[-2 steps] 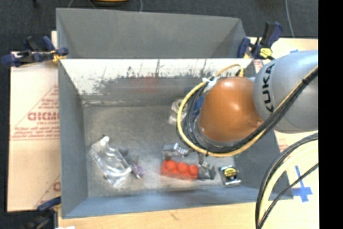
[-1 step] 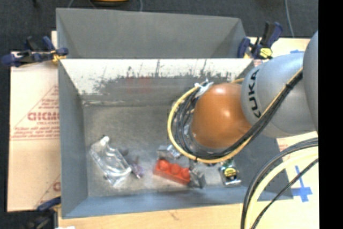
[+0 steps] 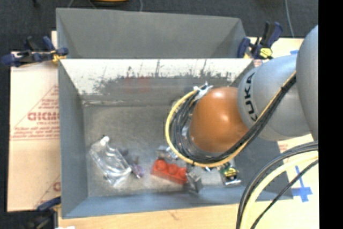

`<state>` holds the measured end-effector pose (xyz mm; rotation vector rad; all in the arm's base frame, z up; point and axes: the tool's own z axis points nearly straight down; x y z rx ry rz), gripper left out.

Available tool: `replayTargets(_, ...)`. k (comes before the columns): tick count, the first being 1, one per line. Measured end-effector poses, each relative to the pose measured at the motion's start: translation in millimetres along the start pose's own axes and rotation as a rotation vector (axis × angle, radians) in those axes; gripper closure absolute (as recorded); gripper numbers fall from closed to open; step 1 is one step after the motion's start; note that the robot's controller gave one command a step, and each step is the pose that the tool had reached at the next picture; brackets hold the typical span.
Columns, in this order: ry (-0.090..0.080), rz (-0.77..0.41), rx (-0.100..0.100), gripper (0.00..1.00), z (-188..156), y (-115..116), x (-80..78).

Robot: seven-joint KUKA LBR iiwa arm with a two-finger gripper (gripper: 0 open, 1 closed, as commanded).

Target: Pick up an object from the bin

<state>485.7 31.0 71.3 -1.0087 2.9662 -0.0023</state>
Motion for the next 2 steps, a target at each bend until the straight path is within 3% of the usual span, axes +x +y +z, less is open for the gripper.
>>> replayTargets(1, 0.002, 0.000, -0.002, 1.00, 0.9, 0.7, 1.0)
replayTargets(2, -0.002, -0.128, 0.004, 1.00, -185.3, -42.0, -21.0)
